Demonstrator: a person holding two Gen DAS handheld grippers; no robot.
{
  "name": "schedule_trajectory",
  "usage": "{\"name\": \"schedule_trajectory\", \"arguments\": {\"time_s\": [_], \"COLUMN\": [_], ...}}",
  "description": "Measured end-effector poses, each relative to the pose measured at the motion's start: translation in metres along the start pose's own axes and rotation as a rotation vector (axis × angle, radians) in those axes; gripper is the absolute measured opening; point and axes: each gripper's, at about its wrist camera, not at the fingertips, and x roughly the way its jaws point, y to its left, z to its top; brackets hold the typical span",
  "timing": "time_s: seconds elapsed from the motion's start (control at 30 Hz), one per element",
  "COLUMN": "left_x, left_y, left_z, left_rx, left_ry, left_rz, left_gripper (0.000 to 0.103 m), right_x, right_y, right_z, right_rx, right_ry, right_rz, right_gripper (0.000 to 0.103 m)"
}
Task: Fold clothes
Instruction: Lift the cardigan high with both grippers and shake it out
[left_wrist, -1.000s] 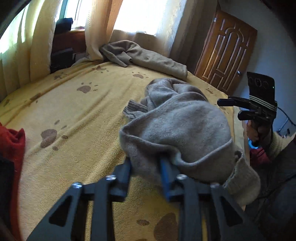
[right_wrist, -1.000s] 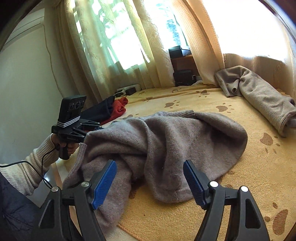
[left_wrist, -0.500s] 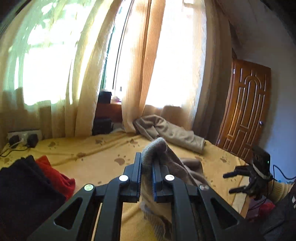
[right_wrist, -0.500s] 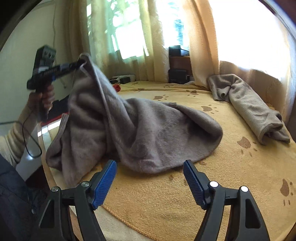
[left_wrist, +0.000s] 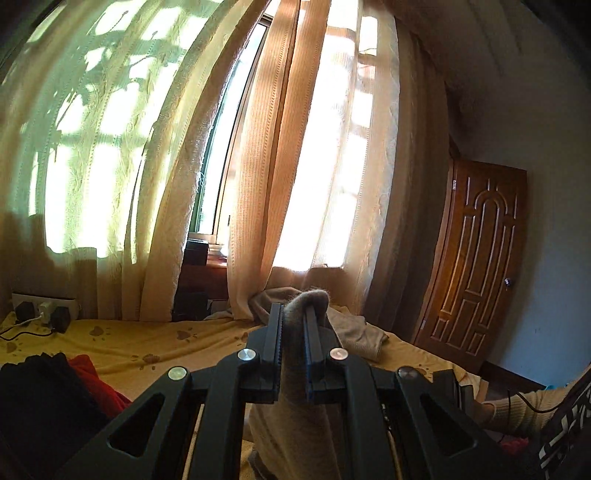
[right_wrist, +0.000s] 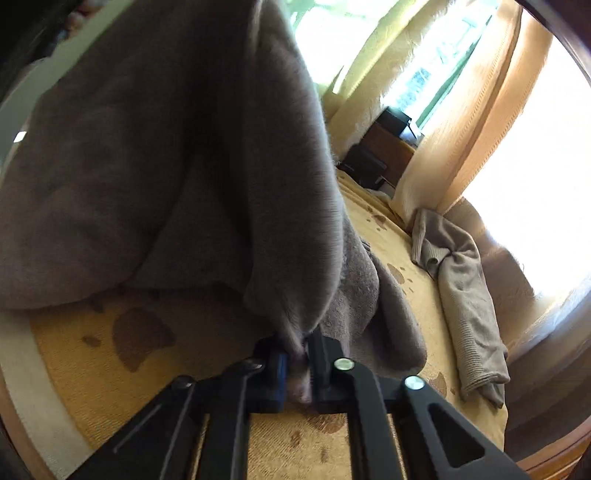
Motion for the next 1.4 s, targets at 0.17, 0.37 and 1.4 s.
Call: {"name": "schedule_trajectory", "arguments": {"time_s": [0.17,0.37,1.4], "left_x": [-0.037,-0.072,0.218], "left_y": [0.004,-0.002,0.013], "left_z": [0.023,0.052,-0.143], "left_rx": [-0.002,0.051,-0.232], "left_ry": [-0.13,-0.205,0.769], "left_rz": [0.061,0.077,-0.549], "left_gripper": [0.005,0.005,0.029], "right_x": [-0.047,-0.146,-0.212], "right_y": [-0.073,-0.148,-0.132], "right_z": [0.033,0.081,0.036], "right_rx": [0.237,0.431,0.489], "right_ry": [-0.194,-0.507,-0.659], "right_rz": [-0.16,-0.339,-0.535], "right_gripper": [0.005,0.005,0.005]}}
